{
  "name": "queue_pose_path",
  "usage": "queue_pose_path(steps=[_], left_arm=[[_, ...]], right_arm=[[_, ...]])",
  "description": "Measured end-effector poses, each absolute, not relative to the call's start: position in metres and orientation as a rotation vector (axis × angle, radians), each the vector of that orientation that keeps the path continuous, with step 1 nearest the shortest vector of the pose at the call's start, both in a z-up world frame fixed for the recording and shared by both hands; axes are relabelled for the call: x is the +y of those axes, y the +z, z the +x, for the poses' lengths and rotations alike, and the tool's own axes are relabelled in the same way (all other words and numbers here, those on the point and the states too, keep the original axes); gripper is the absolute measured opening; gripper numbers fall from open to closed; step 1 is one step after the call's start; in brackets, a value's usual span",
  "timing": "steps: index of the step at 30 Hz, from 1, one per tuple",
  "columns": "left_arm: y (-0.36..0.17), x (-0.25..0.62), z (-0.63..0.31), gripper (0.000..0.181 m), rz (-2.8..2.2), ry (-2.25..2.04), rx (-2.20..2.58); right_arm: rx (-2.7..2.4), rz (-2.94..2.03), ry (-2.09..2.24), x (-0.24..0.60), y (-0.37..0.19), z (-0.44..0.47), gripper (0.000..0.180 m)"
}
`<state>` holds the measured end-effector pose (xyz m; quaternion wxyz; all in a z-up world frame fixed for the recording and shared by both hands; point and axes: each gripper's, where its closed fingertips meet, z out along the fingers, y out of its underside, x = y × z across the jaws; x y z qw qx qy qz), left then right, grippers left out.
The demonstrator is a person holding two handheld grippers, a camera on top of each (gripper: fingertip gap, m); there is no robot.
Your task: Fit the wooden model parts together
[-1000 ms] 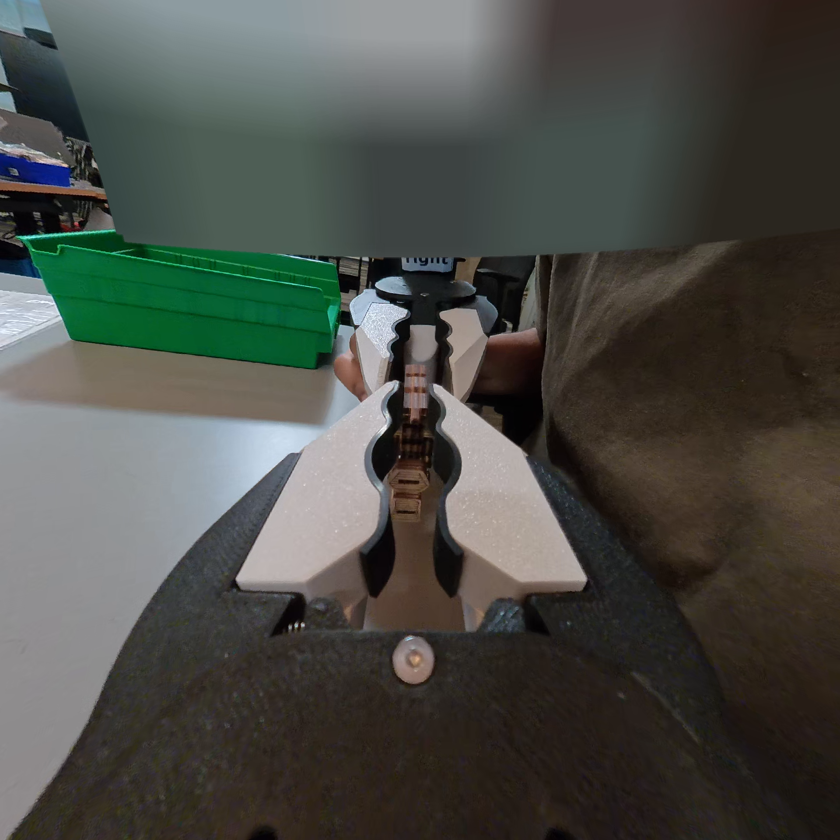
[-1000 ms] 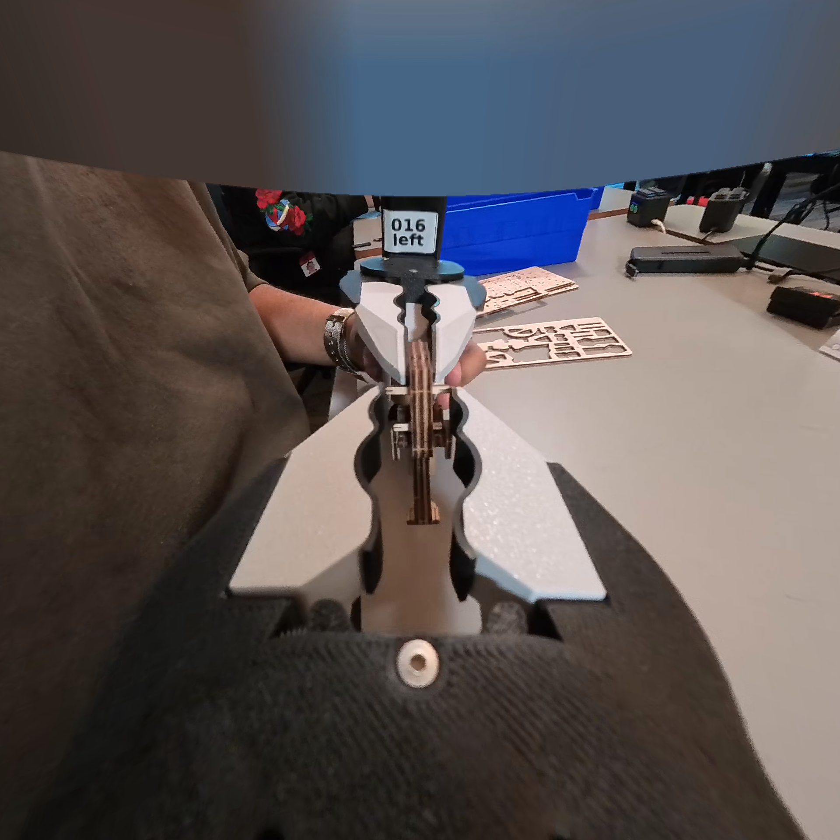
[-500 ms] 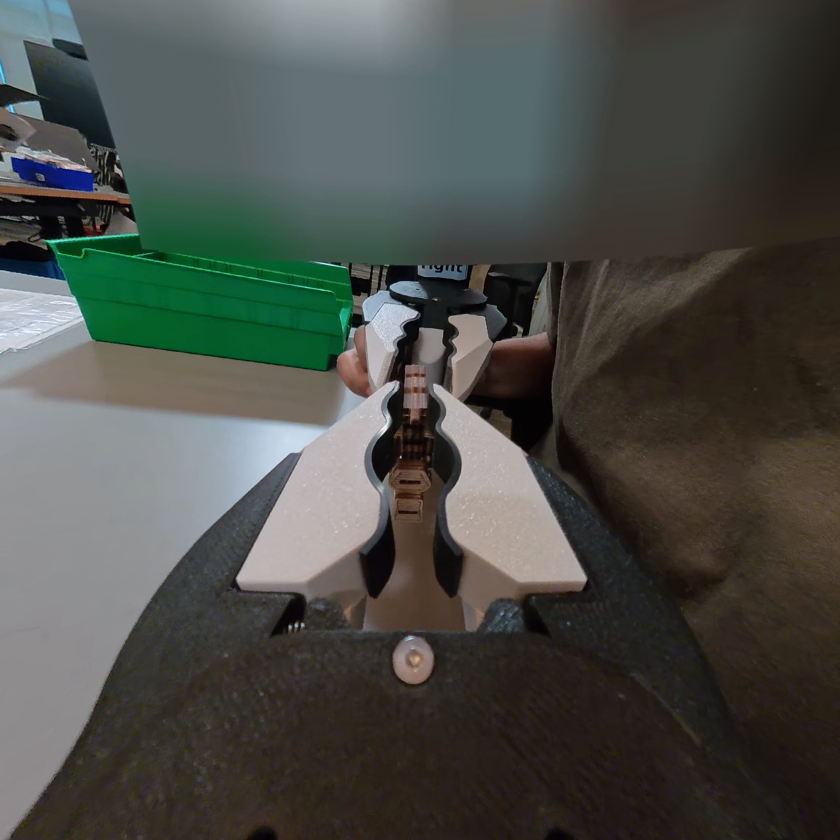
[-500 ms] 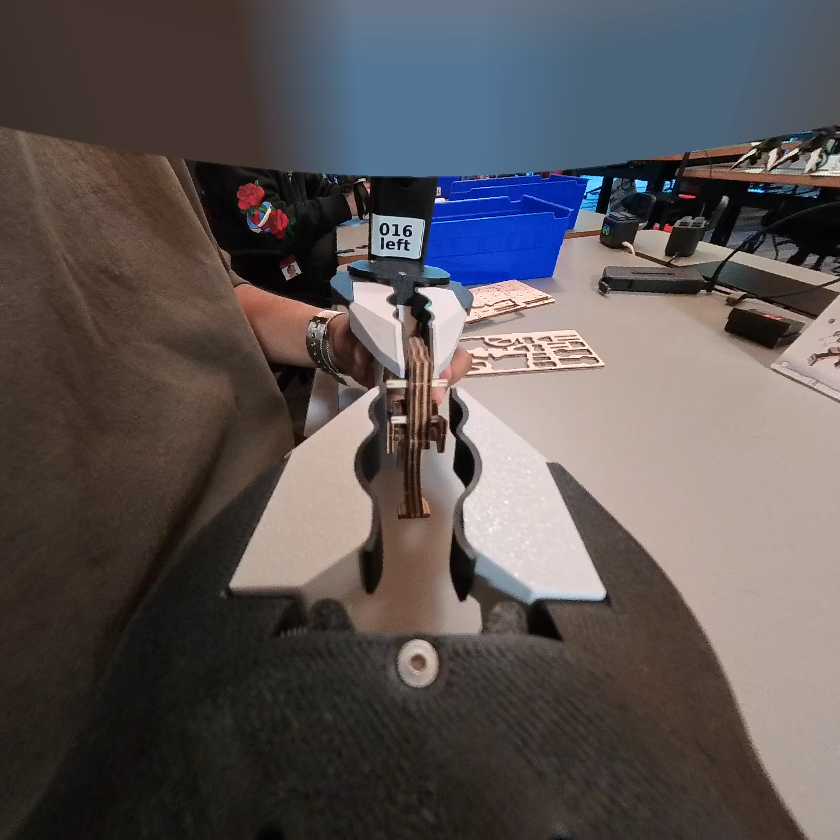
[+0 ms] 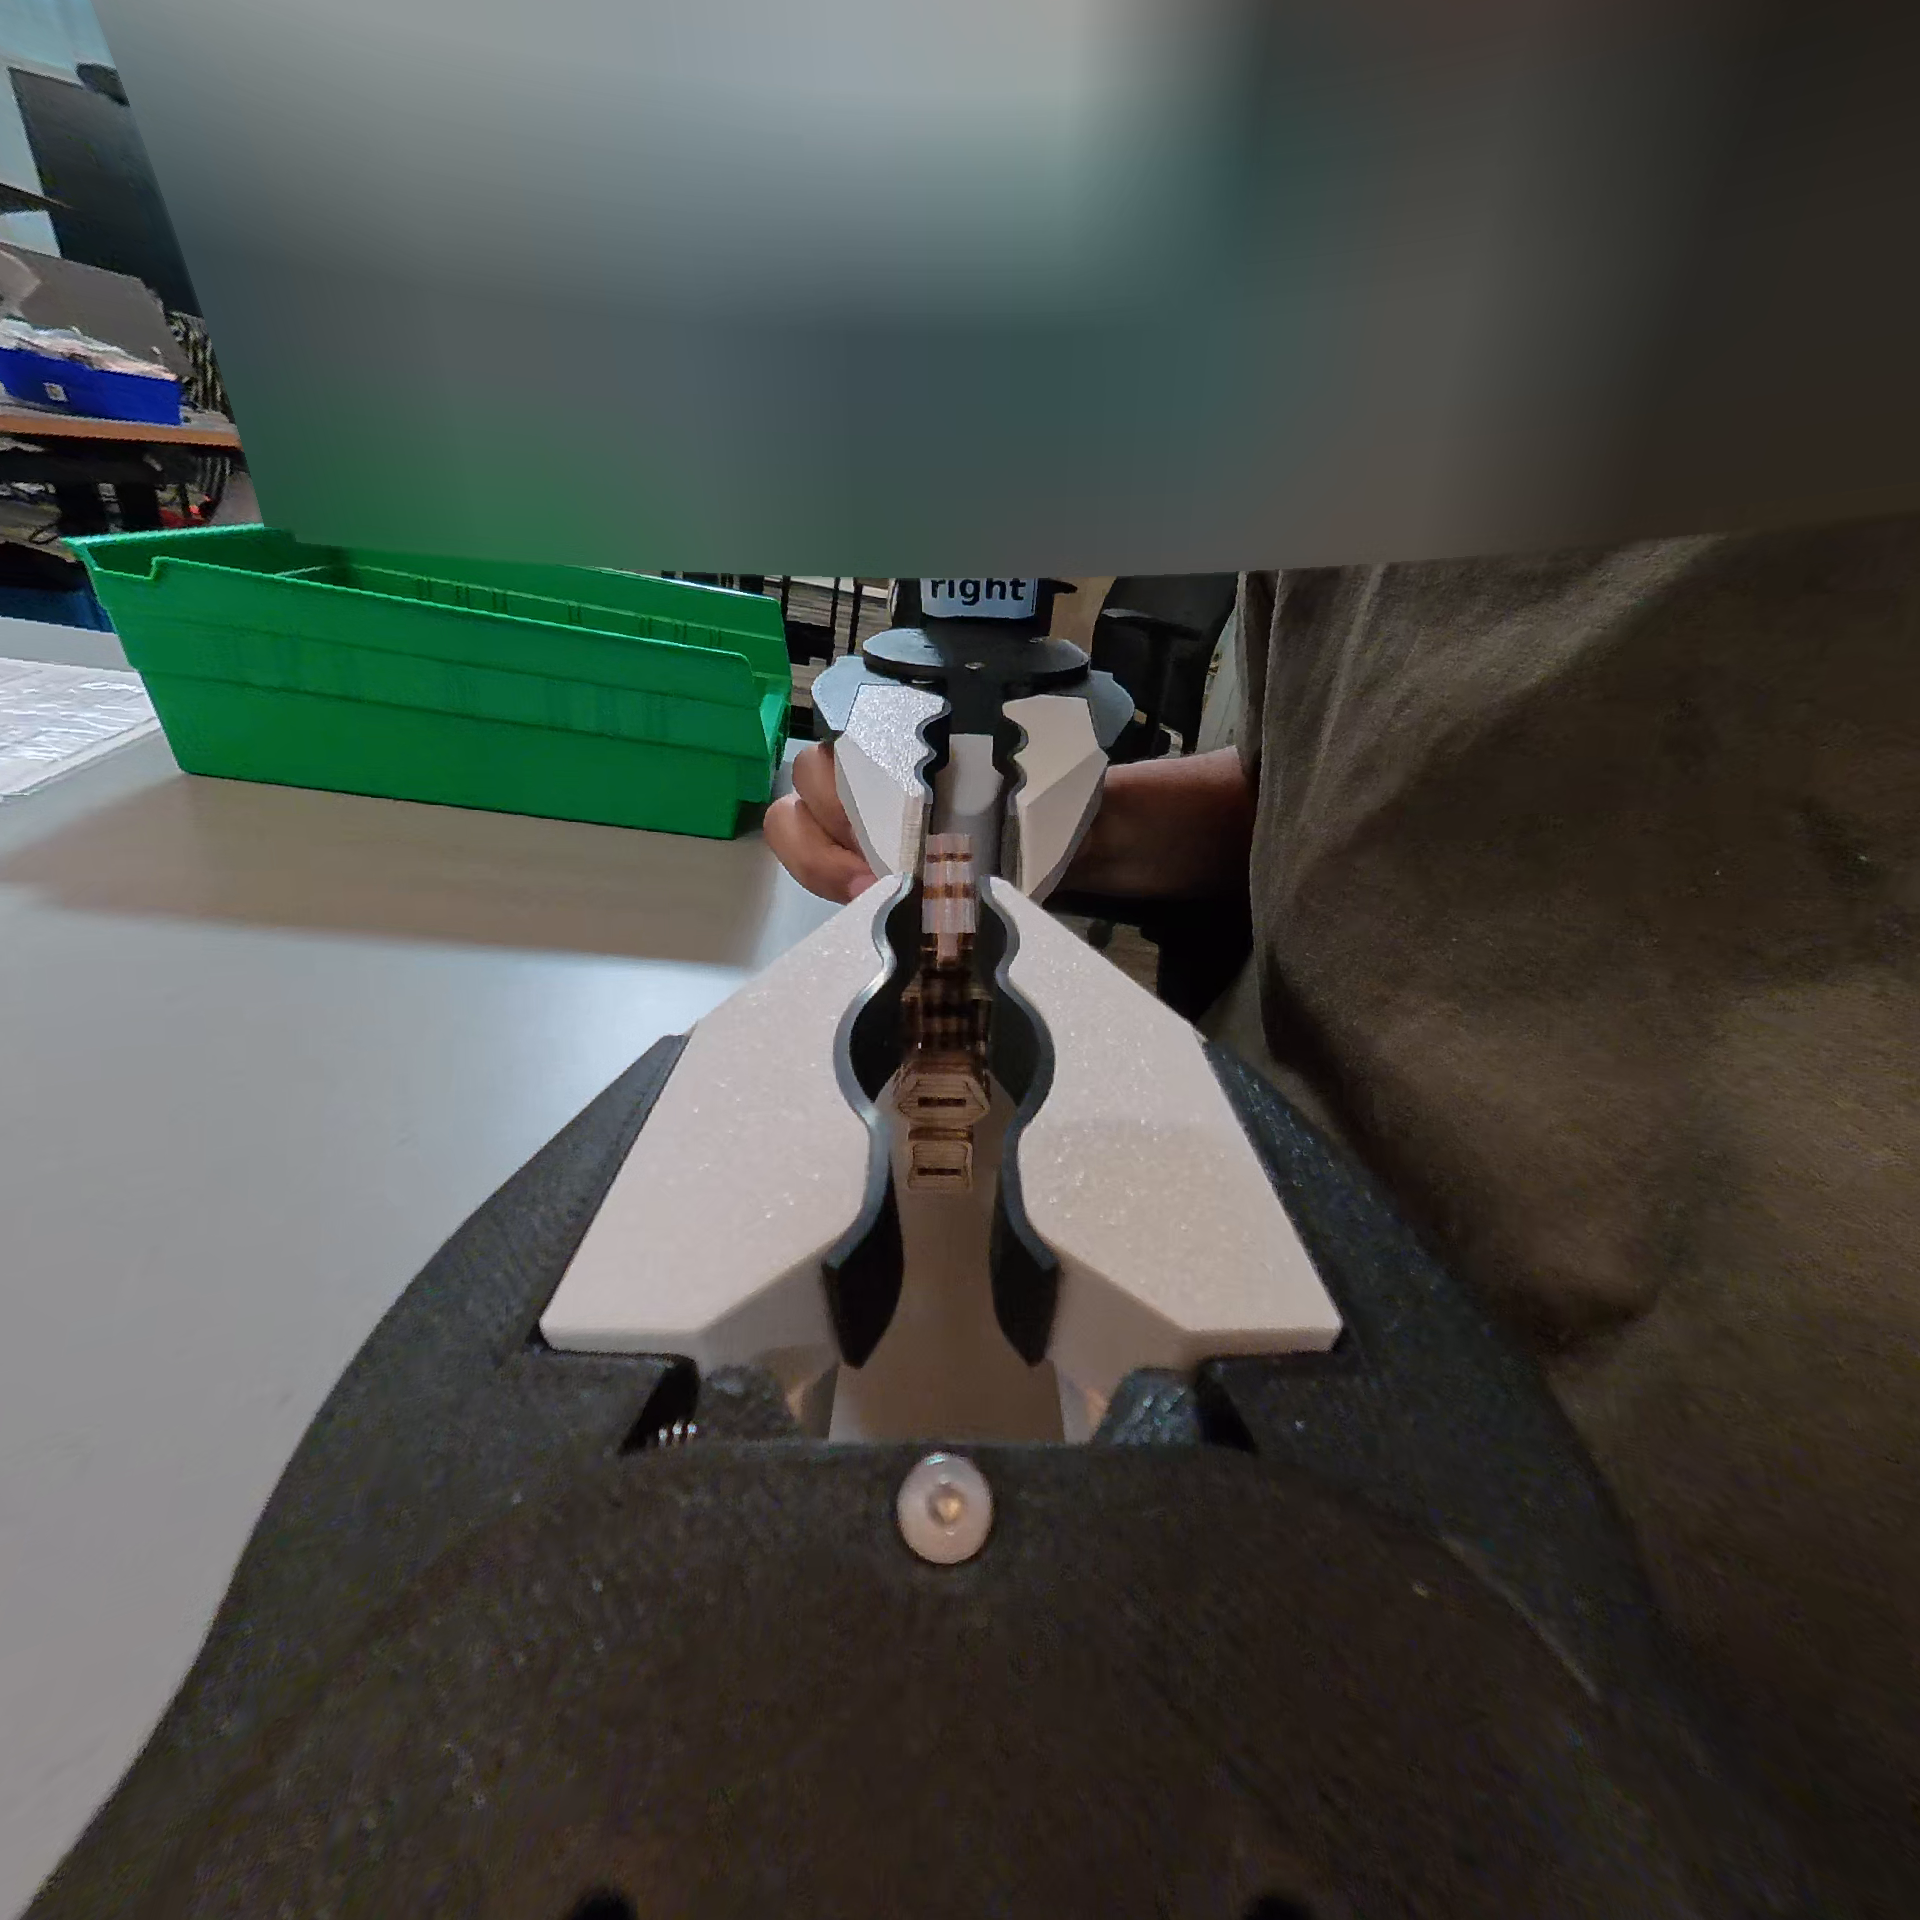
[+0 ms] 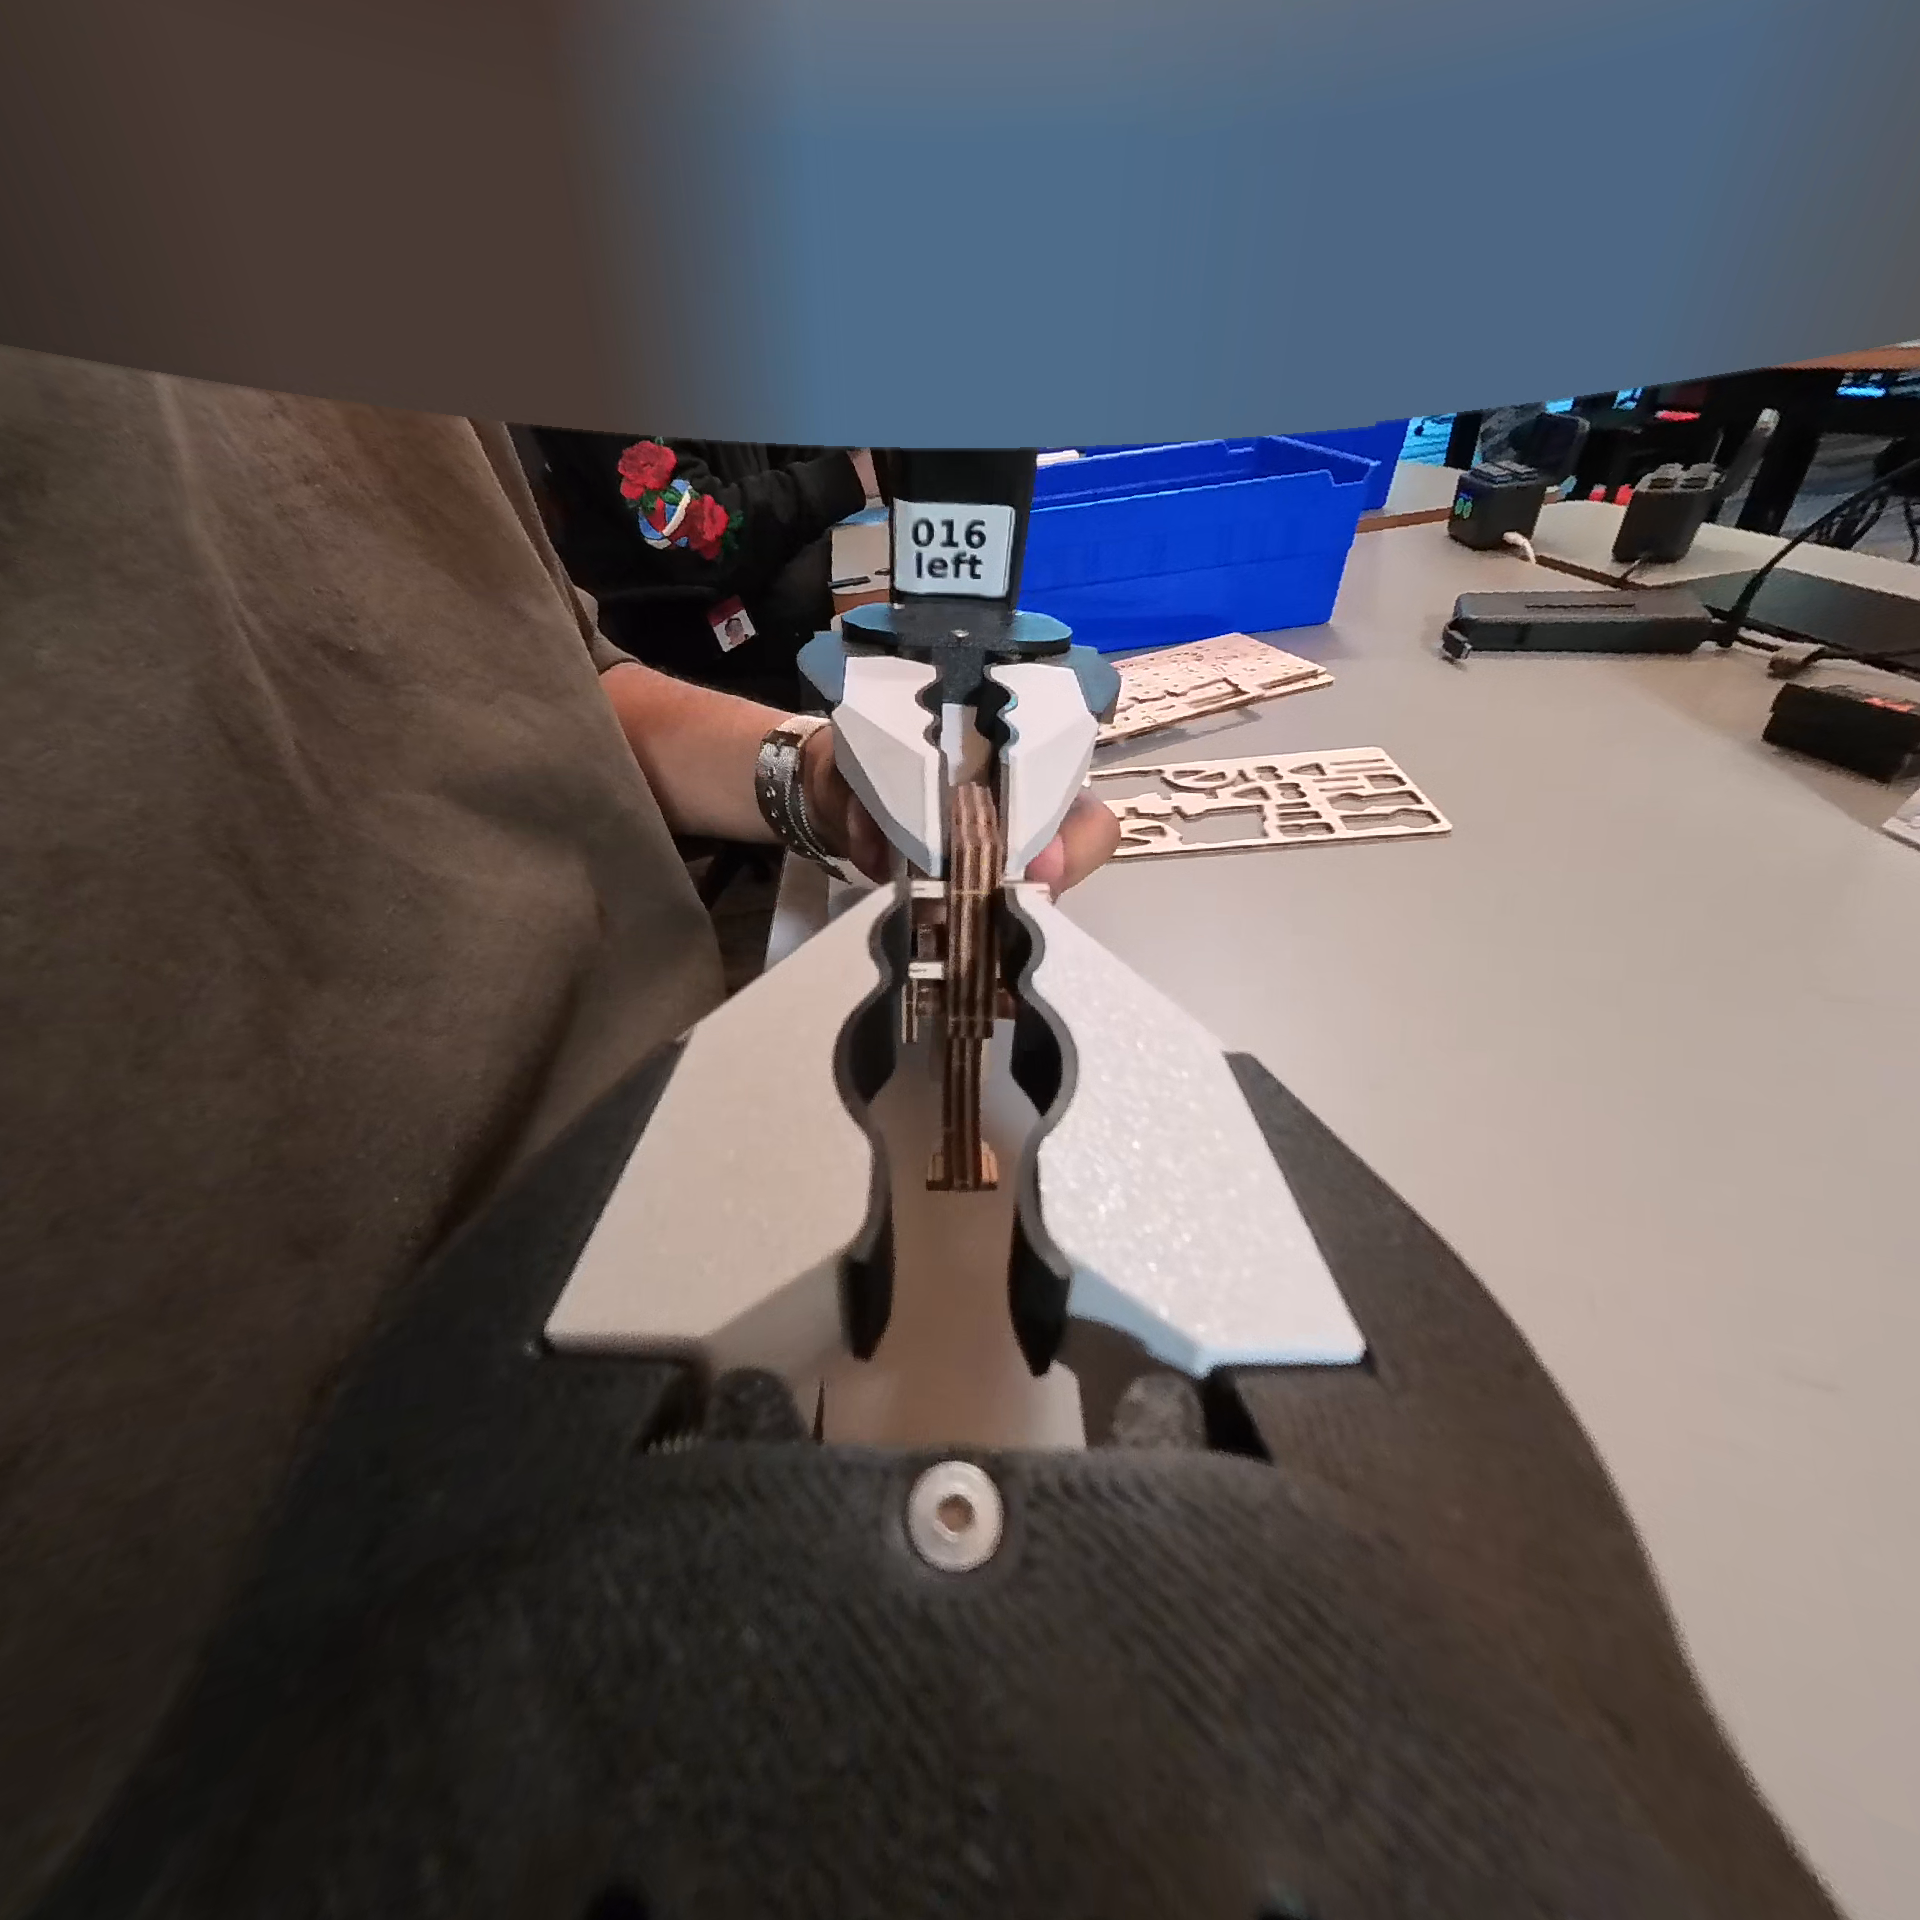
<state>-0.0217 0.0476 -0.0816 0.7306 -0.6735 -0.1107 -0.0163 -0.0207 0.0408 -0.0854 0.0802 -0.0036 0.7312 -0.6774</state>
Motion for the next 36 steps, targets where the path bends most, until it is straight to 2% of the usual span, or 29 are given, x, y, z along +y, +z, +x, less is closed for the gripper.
queue_pose_path(steps=[4, 10, 11, 21, 26, 36], left_arm=[[-0.079, 0.048, -0.021, 0.006, -1.468, -0.038, -0.245], [-0.079, 0.044, -0.025, 0.006, -1.463, -0.040, -0.262], [-0.079, 0.044, -0.025, 0.006, -1.458, -0.047, -0.263], [-0.081, 0.048, -0.019, 0.006, -1.468, -0.098, -0.247], [-0.077, 0.048, -0.015, 0.005, -1.439, -0.158, -0.245], [-0.076, 0.048, -0.013, 0.006, -1.435, -0.179, -0.237]], right_arm=[[2.172, -0.008, -2.044, 0.041, -0.083, -0.020, 0.015], [2.202, 0.048, -2.045, 0.038, -0.087, -0.026, 0.047], [2.202, 0.055, -2.042, 0.038, -0.087, -0.027, 0.049], [2.184, 0.025, -2.001, 0.034, -0.090, -0.017, 0.039], [2.186, 0.022, -2.026, 0.034, -0.087, -0.017, 0.026], [2.173, 0.017, -2.007, 0.034, -0.087, -0.014, 0.026]])
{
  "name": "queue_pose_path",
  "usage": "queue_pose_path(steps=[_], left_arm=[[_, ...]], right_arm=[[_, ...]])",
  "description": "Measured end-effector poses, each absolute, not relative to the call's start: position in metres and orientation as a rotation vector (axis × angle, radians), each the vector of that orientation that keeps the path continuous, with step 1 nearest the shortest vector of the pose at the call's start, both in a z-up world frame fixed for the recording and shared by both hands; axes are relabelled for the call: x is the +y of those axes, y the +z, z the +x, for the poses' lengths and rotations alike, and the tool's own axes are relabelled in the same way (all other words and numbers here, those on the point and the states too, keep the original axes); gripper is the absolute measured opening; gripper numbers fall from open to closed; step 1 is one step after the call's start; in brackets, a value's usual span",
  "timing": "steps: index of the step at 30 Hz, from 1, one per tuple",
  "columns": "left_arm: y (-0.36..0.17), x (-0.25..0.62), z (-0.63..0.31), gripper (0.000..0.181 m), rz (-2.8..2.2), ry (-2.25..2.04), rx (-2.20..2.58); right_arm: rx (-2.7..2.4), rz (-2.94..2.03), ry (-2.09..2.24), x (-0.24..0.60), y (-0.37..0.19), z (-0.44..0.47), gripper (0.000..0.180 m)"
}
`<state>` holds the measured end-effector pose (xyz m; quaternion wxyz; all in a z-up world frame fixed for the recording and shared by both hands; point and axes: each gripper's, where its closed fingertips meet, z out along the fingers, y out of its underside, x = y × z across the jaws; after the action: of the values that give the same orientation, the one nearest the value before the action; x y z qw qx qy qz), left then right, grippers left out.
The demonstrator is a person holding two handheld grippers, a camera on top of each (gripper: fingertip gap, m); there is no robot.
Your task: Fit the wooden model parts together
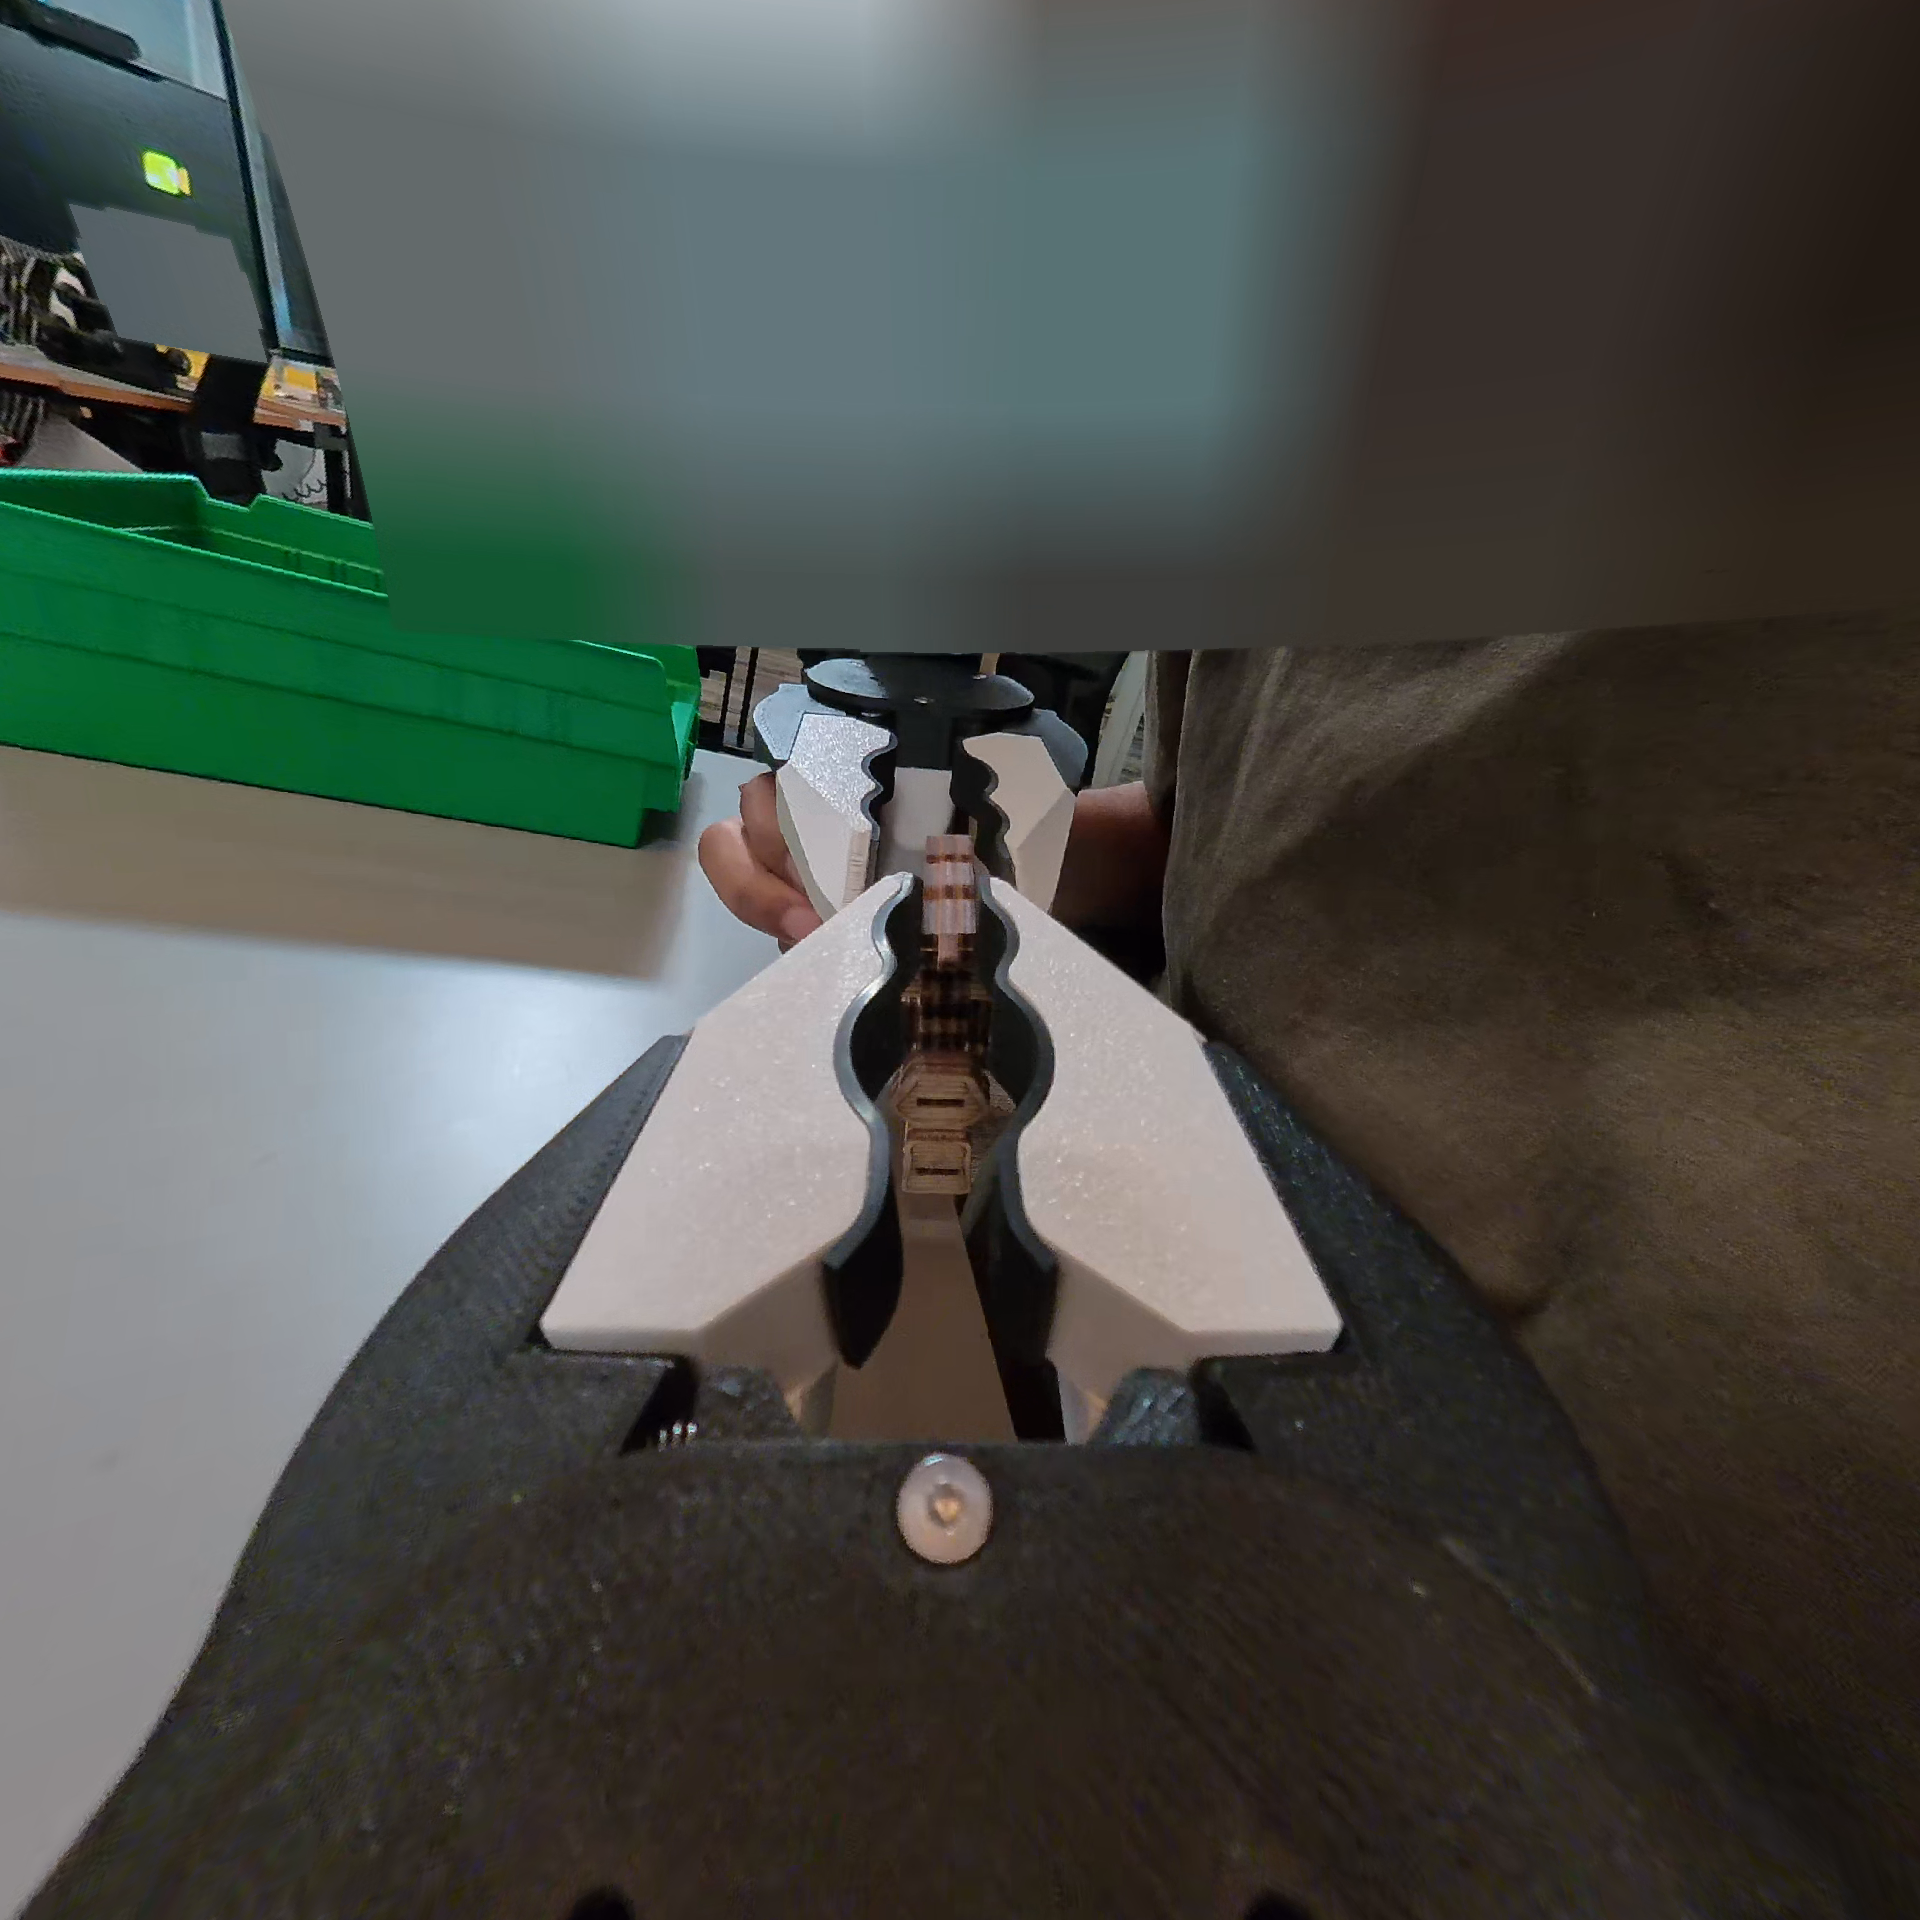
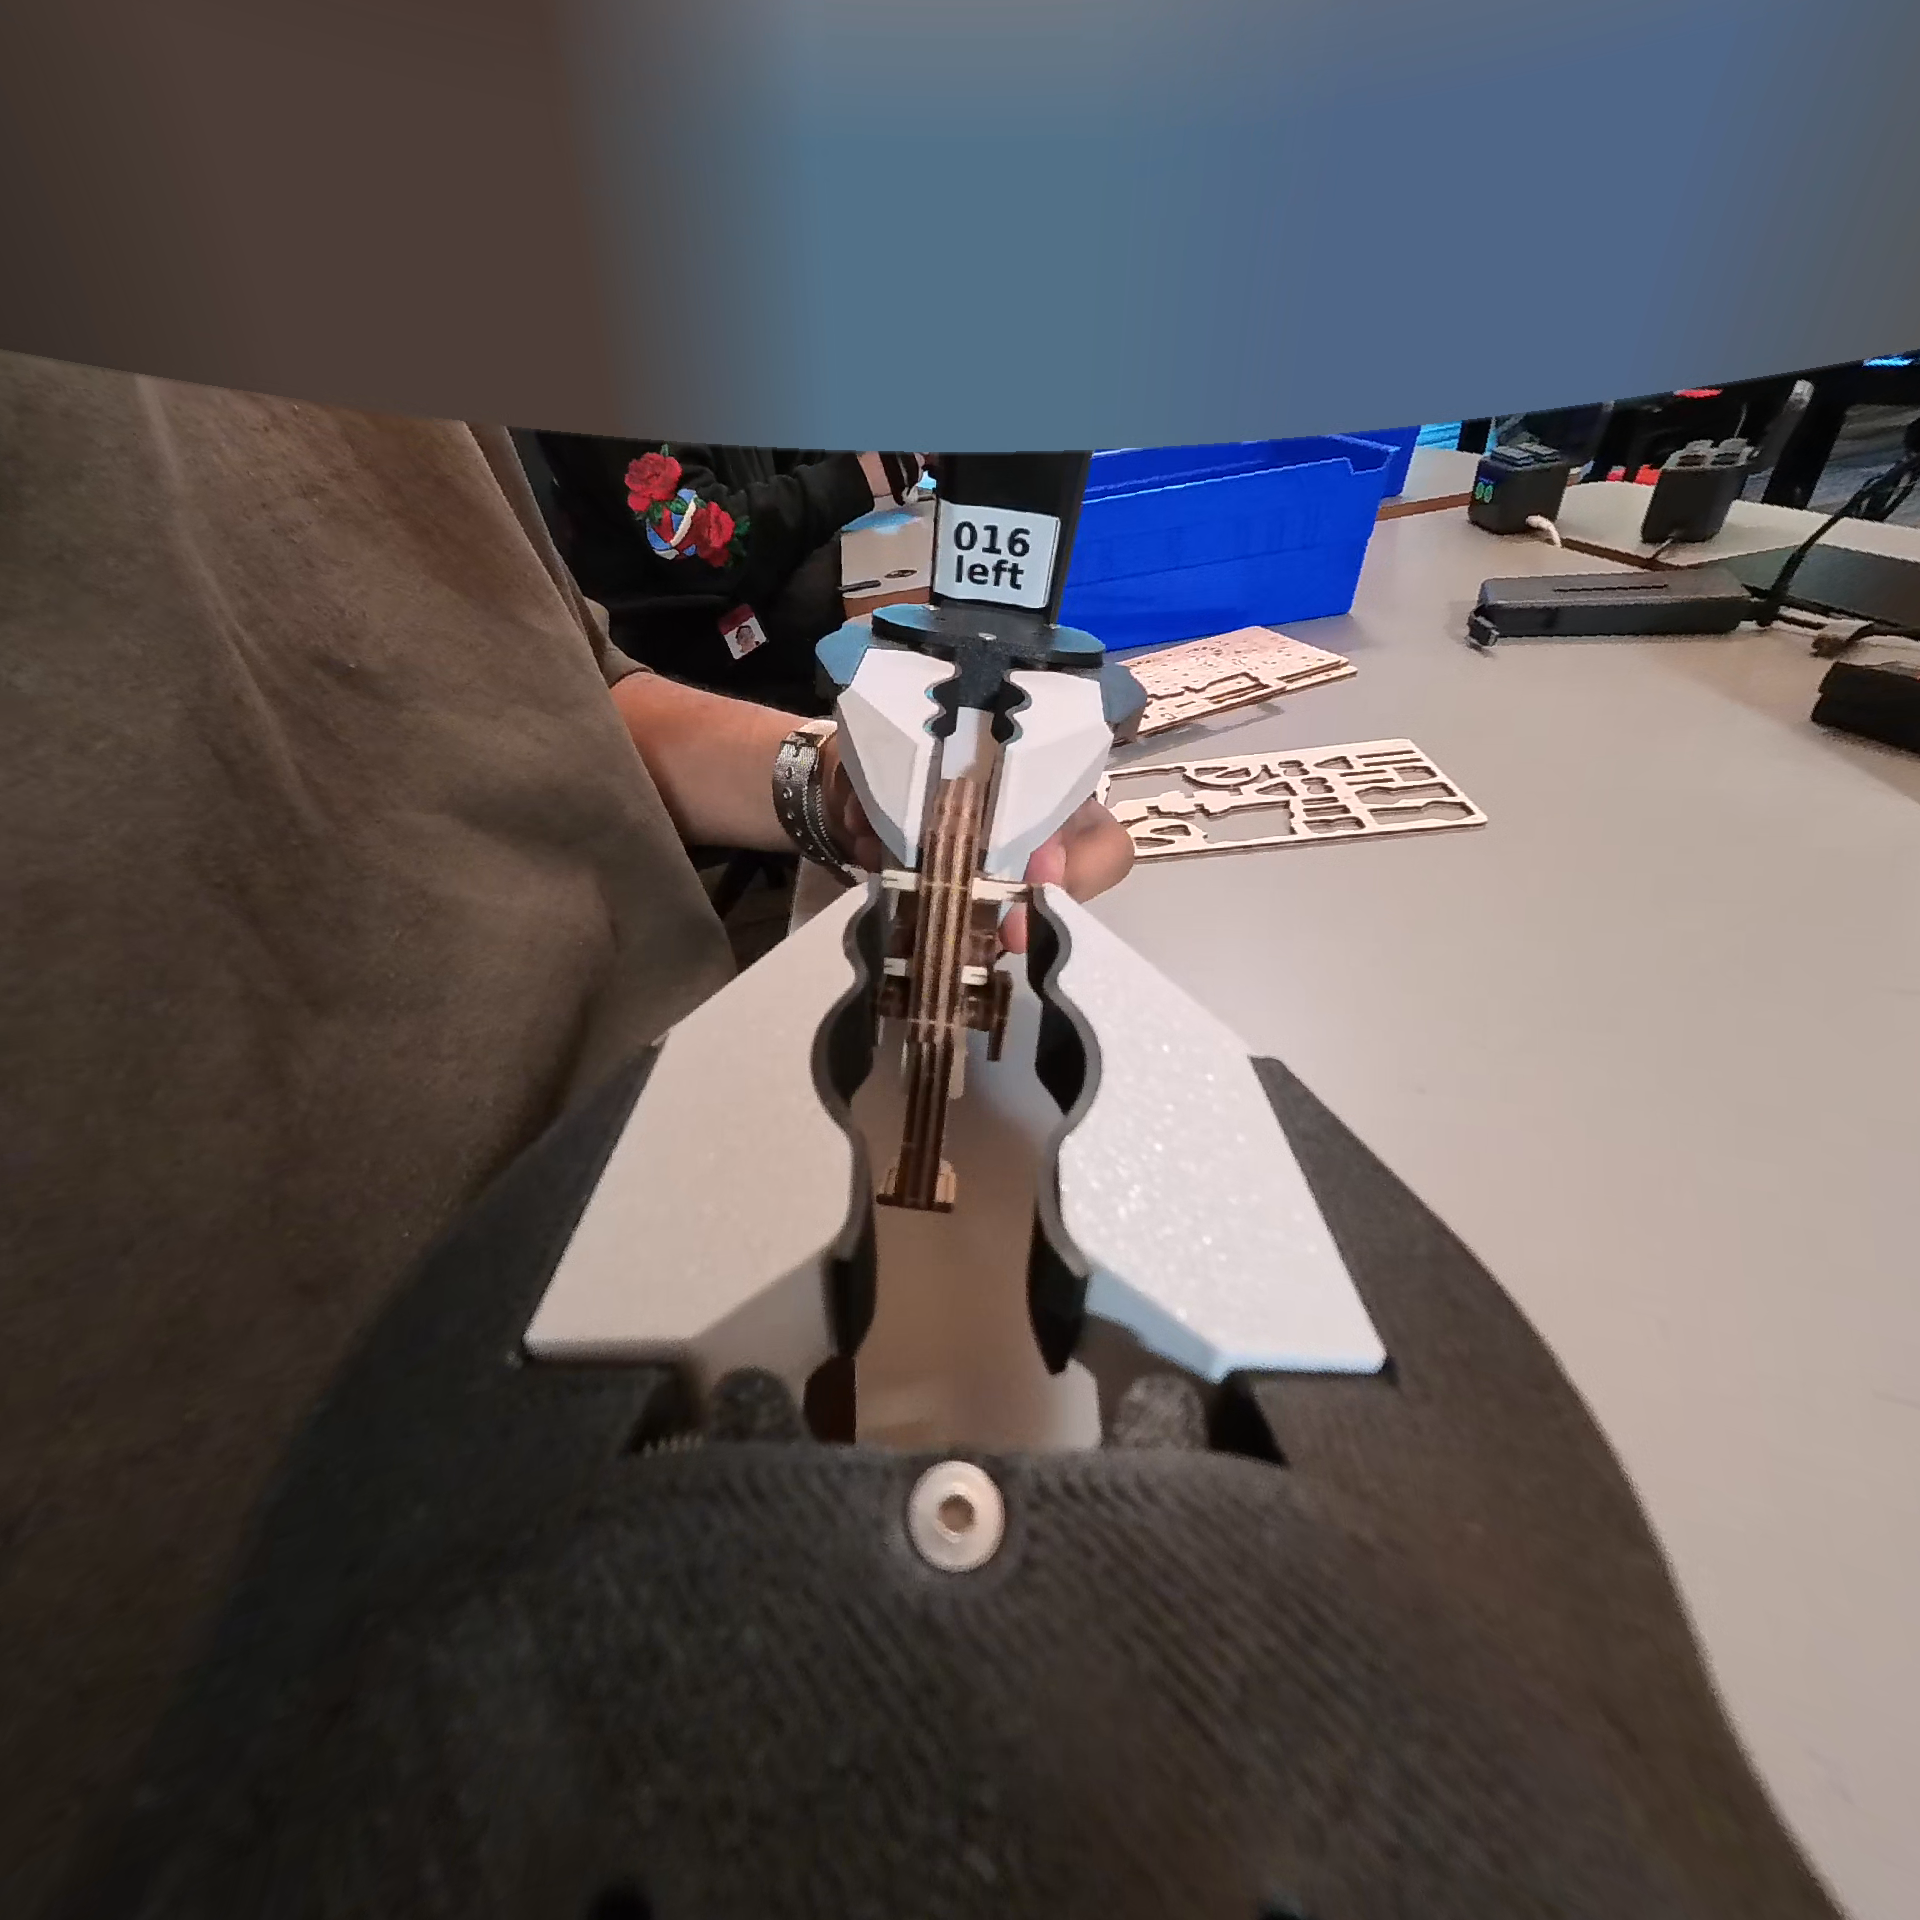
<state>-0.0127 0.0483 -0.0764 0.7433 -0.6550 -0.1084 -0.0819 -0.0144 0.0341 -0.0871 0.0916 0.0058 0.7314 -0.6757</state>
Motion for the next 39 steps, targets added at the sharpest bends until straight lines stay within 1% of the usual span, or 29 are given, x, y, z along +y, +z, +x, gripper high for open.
queue_pose_path(steps=[10, 14, 15, 17, 18, 20, 21, 31, 39], left_arm=[[-0.078, 0.049, -0.010, 0.006, -1.444, -0.206, -0.230], [-0.080, 0.051, -0.008, 0.006, -1.453, -0.221, -0.225], [-0.079, 0.051, -0.007, 0.006, -1.452, -0.230, -0.223], [-0.081, 0.052, -0.007, 0.006, -1.460, -0.231, -0.224], [-0.081, 0.052, -0.007, 0.006, -1.460, -0.228, -0.226], [-0.082, 0.051, -0.009, 0.005, -1.461, -0.225, -0.232], [-0.081, 0.050, -0.009, 0.006, -1.460, -0.224, -0.234], [-0.079, 0.049, -0.013, 0.006, -1.447, -0.191, -0.242], [-0.079, 0.048, -0.017, 0.005, -1.446, -0.172, -0.263]], right_arm=[[2.143, -0.023, -1.967, 0.037, -0.088, -0.008, 0.028], [2.145, -0.035, -1.950, 0.038, -0.090, -0.007, 0.025], [2.151, -0.032, -1.950, 0.038, -0.091, -0.008, 0.020], [2.160, -0.040, -1.945, 0.039, -0.092, -0.008, 0.020], [2.160, -0.043, -1.947, 0.039, -0.091, -0.008, 0.021], [2.139, -0.041, -1.953, 0.039, -0.089, -0.007, 0.032], [2.134, -0.028, -1.955, 0.039, -0.088, -0.008, 0.034], [2.106, 0.078, -1.990, 0.040, -0.084, -0.022, 0.038], [2.105, 0.076, -2.000, 0.040, -0.083, -0.021, 0.035]])
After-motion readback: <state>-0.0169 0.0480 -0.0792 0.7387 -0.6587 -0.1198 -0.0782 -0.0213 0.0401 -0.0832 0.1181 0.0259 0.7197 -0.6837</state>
